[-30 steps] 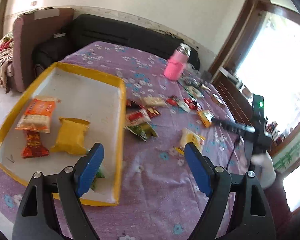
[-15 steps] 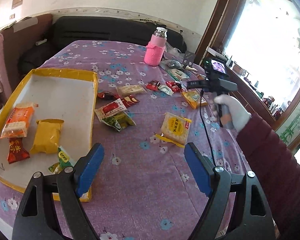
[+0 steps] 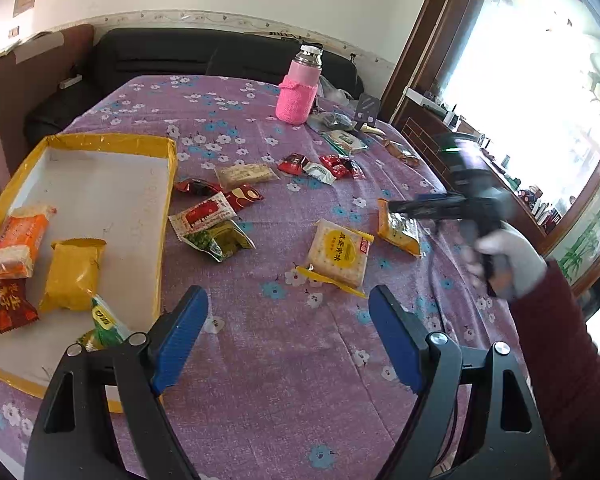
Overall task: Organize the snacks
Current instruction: 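Grasp the yellow biscuit pack with the right gripper while the left grasps the round-label cracker pack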
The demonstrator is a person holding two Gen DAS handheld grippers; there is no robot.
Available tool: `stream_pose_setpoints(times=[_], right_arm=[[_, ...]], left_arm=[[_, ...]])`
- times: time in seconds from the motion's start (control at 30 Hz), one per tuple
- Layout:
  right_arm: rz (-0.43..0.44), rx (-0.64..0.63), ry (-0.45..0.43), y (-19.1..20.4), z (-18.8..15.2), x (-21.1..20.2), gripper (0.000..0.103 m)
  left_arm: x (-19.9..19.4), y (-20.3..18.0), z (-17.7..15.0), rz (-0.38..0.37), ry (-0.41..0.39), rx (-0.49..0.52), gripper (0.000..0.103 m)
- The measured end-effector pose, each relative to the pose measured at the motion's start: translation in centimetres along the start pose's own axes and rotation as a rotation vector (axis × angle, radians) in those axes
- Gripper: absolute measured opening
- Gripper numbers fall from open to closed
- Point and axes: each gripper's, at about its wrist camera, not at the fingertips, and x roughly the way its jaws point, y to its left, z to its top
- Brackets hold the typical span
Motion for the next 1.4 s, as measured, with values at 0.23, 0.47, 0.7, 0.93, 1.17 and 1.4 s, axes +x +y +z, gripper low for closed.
stream_pose_setpoints(times=[0.23, 0.47, 0.7, 0.93, 1.17, 1.4], right_arm=[[0.248, 0.464, 0.010, -5.1, -4.5, -1.6, 0.081], [0.095, 0.550, 0.054, -2.4, -1.4, 1.9, 0.083], [-0.058, 0.452, 0.031, 0.3, -2.2, 2.1, 0.072], [0.111, 0.523, -0.144, -2.6, -6.6, -0.2, 0.071], [0.196, 0.585, -0.218, -4.3, -8.1, -0.5, 0.072], [0.200, 0.550, -0.216, -3.5, -7.9, -0.4, 0.072]], left_arm=[[1.6, 0.0, -0.6, 0.029, 0.060, -0.034, 0.083], [-0.1, 0.4, -0.8, 0.090, 0.028, -0.025, 0.083], [0.6, -0.6, 0.1, 0.154, 0.037, 0.065, 0.083], [6.8, -4.6, 1.5, 0.122, 0.132, 0.175, 0.083], [14.2, -7.8, 2.9, 0.056, 0.210, 0.273, 0.083], [18.8, -8.2, 2.8, 0.100, 0.248, 0.296, 0.083]])
